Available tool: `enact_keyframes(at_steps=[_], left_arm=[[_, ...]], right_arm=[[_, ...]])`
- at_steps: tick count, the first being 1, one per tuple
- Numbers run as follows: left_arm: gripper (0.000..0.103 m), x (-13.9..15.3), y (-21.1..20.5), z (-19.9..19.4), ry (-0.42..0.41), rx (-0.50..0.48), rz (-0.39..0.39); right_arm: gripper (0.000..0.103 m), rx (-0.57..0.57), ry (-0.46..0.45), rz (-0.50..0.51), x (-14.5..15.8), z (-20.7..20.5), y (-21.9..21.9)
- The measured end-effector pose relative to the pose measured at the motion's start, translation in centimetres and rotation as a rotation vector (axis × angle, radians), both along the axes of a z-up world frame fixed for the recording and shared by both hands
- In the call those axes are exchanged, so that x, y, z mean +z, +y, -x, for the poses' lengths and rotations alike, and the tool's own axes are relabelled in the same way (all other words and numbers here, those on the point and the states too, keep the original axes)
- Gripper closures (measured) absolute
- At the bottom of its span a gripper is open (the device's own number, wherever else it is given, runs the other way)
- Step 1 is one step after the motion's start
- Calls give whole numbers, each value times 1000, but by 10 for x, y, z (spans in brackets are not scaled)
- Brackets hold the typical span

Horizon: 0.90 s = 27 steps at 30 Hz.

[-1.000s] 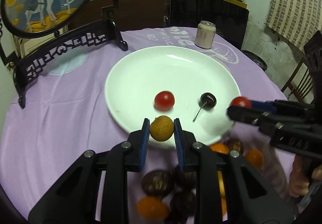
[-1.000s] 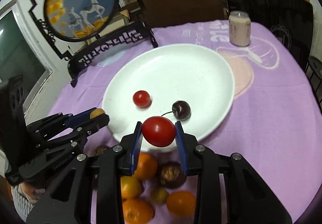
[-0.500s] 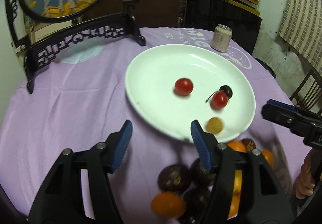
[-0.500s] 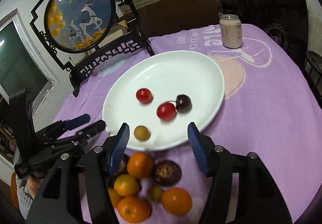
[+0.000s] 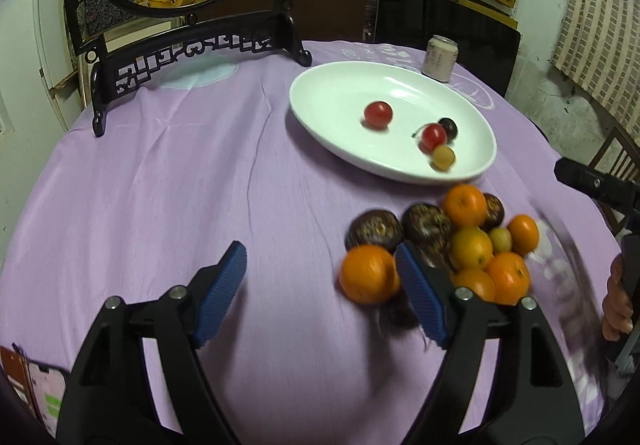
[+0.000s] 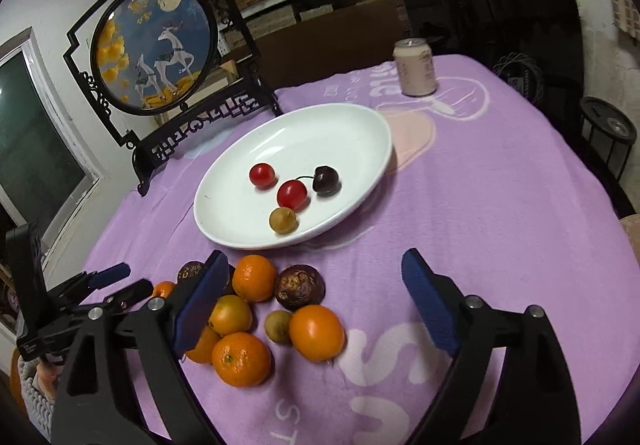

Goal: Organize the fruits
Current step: 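Withdraw both tools from the plate back toward the fruit pile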

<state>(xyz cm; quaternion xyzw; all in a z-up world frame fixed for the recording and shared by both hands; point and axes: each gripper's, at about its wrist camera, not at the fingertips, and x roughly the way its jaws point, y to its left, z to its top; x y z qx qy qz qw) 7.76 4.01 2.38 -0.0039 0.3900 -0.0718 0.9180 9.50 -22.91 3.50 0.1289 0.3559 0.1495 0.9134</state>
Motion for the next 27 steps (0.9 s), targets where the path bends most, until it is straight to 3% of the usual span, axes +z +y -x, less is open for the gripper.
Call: enact_keyframes(at_steps=[14, 24, 27], left_arm=[[19, -12, -13, -3, 7, -10, -49], [14, -9, 14, 7, -4, 106, -97], [14, -10, 29, 14, 9, 139, -75]], right_arm=[[14, 14, 7, 15, -2, 5, 3], [14, 4, 14, 9, -5, 7, 0], [14, 10, 14, 10, -5, 9, 0]])
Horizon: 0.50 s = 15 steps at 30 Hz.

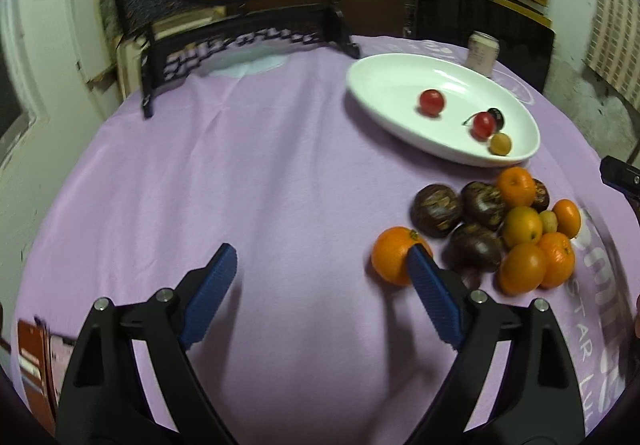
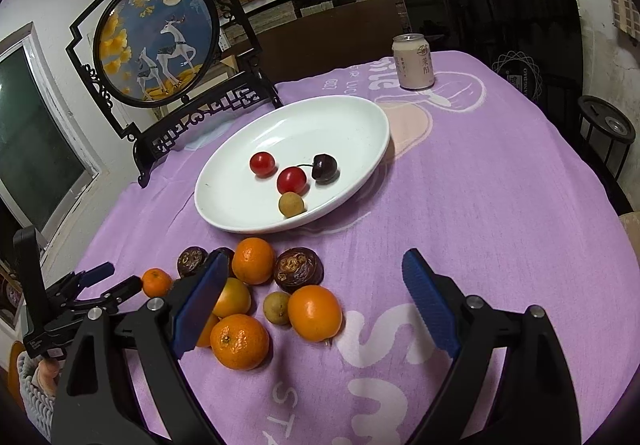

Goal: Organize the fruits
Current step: 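Withdraw both tools from the plate back toward the fruit pile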

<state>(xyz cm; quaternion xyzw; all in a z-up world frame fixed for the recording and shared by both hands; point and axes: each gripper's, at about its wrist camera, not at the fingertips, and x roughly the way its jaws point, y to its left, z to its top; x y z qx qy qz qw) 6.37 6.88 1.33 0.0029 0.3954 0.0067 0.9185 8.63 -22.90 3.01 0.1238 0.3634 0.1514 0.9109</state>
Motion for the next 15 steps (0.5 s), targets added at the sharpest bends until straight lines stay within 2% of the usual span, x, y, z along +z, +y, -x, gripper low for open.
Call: enact_keyframes(at_steps=[2, 5, 11, 15], left_arm=[[14, 0, 7, 4, 2, 6, 31], [14, 2, 2, 7, -15, -21, 32], [14, -4, -24, 13, -15, -113, -45], [16, -6, -31, 13, -17, -143, -67]], right_arm=[[14, 7, 2, 7, -1, 0, 2], [14, 23, 8, 23, -3, 2, 6], [14, 31, 11, 46, -5, 6, 9], [14, 32, 11, 47, -5, 6, 10]])
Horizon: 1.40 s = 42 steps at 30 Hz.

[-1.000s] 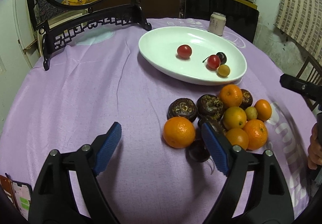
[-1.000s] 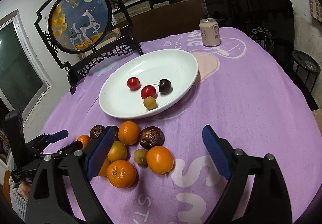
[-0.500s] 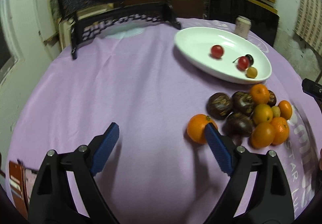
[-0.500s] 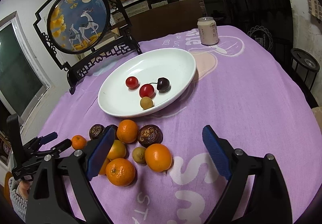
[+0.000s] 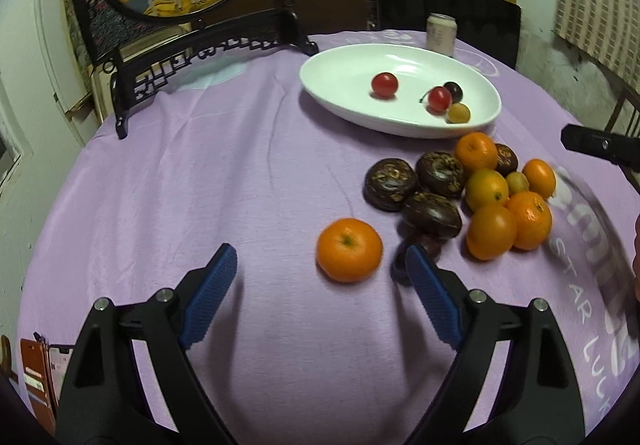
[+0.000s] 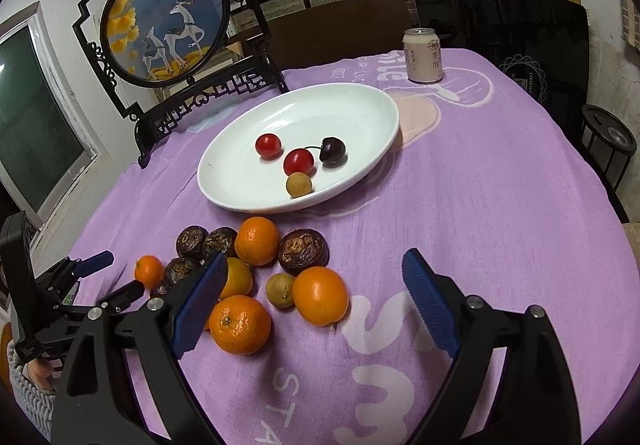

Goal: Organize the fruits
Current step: 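Withdraw both tools from the plate back toward the fruit pile, then grasp a mandarin with the left tool while the right tool grasps an orange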

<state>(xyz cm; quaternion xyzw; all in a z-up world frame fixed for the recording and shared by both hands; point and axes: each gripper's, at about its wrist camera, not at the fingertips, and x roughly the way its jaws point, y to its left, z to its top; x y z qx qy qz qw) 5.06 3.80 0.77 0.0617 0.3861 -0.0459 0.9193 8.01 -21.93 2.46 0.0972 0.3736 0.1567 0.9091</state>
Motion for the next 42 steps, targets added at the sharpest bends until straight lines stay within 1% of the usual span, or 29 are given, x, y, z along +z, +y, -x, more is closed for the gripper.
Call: enact_keyframes(at_steps=[5, 11, 13, 16, 19, 23, 24, 25, 27, 28, 29, 33, 36, 38, 40, 41, 42], left_arm=[[16, -3, 0, -4, 12, -14, 17], [26, -3, 2, -10, 13, -28, 51], [34, -4, 7, -13, 28, -18, 66], [35, -5, 16, -17, 52, -5, 108], [35, -5, 11, -15, 43, -10, 78], [36, -15, -4, -17, 72, -54, 15], [38, -19, -6, -19, 85, -57, 7], [46, -20, -5, -20, 94, -59, 14], [55, -21, -2, -22, 104, -62, 42], [62, -19, 0, -22, 101, -65, 59], [64, -19, 0, -22, 102, -70, 67], [64, -19, -2, -19, 93, -70, 57], [64, -16, 0, -17, 82, -51, 53], [64, -15, 4, -17, 79, -31, 54], [64, -14, 6, -17, 81, -25, 61], [64, -14, 6, -17, 81, -26, 61], [64, -14, 5, -16, 81, -26, 58]], right_arm=[[14, 11, -1, 10, 0, 1, 1], [14, 16, 4, 16, 0, 1, 4], [14, 13, 5, 15, 0, 0, 3], [14, 8, 7, 12, 0, 0, 2], [14, 9, 10, 11, -1, -1, 2], [14, 9, 11, 14, -1, -2, 3], [14, 8, 11, 13, -1, -1, 2], [14, 7, 12, 11, -1, -2, 2], [14, 7, 14, 9, -1, -2, 2], [14, 9, 18, 9, -2, -2, 2], [14, 11, 21, 10, -2, -2, 2], [14, 13, 37, 29, -5, -2, 3], [14, 9, 53, 54, -9, -1, 3], [20, 11, 63, 85, -13, 1, 5], [32, 29, 72, 124, -18, 3, 10], [35, 36, 78, 145, -21, 3, 13], [40, 43, 84, 163, -24, 4, 16]])
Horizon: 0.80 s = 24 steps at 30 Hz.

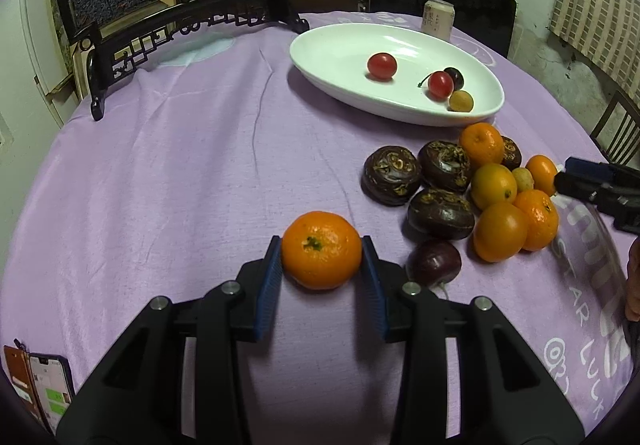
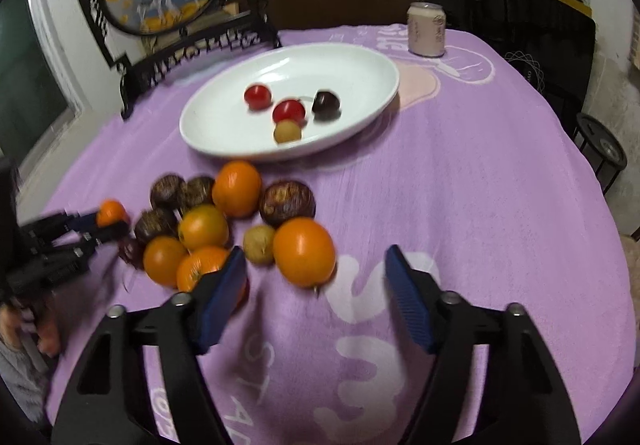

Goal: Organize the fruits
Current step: 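Grasp a mandarin with the left tool while the right tool grasps an orange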

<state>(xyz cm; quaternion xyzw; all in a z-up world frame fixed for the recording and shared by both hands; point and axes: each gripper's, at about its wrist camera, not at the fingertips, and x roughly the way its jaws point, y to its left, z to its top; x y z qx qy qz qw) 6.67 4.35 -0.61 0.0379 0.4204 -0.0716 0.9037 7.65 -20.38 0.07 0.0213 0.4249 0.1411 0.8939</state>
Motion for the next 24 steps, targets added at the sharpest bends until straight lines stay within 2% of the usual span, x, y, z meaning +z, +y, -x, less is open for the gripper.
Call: enact_keyframes(at_steps=[4, 16, 21, 24], left_arm=[[64, -1, -3, 1, 0, -10, -14], [63, -4, -6, 1, 13, -22, -27], [63, -5, -6, 0, 12, -23, -31], [63, -5, -6, 1, 12, -23, -30]], right_arm=[[50, 10, 14, 13, -6, -1, 1], [52, 22, 17, -13, -11, -11, 2], [64, 37, 32, -25, -13, -15, 3], [66, 43, 34, -26, -13, -14, 5]])
